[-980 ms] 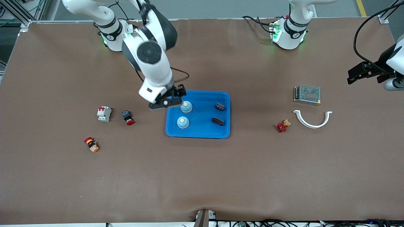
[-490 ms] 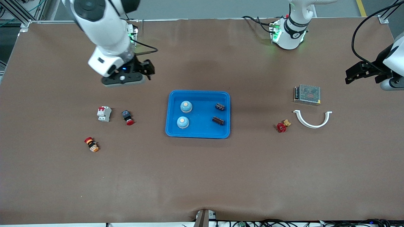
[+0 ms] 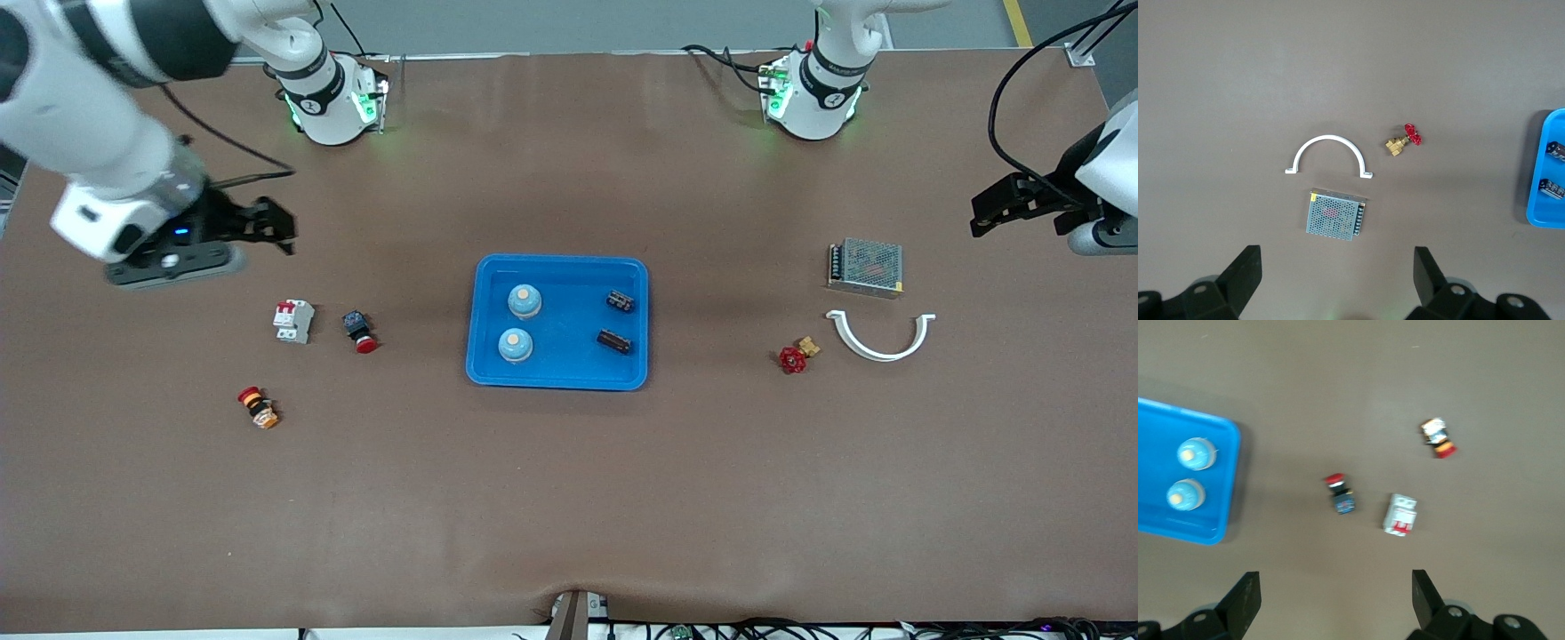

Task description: Place electrolytic capacitor and blue bell in tray

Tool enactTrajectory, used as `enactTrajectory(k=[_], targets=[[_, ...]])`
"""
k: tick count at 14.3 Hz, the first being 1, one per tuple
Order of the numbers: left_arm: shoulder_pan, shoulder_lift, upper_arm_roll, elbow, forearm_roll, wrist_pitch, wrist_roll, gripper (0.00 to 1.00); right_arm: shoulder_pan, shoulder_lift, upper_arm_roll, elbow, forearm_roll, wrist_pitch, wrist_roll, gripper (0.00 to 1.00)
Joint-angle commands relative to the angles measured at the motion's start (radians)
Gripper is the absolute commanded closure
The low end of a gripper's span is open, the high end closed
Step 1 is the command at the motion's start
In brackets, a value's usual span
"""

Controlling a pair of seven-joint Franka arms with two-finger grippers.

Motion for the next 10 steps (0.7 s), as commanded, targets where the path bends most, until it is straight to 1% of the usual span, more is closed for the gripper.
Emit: enactTrajectory(k=[1,4,5,8,10], targets=[[0.002,-0.006,-0.001,-0.001,-0.015,0.006,0.019,0.0,-0.109,0.013,0.018,0.035,0.005,-0.021,-0.029,0.0],[0.002,-0.006,-0.001,0.002,-0.015,0.006,0.019,0.0,-0.108,0.02,-0.019,0.084,0.005,-0.023,-0.029,0.0],[0.002,-0.006,-0.001,0.003,-0.015,0.006,0.019,0.0,-0.108,0.02,-0.019,0.098,0.003,-0.033,-0.03,0.0],[0.002,-0.006,-0.001,0.007,-0.015,0.006,0.019,0.0,-0.115,0.017,-0.03,0.141,0.003,-0.107,-0.029,0.0],[0.002,-0.006,-0.001,0.007,-0.014,0.006,0.019,0.0,-0.117,0.007,-0.062,0.143,-0.007,-0.103,-0.034,0.0]])
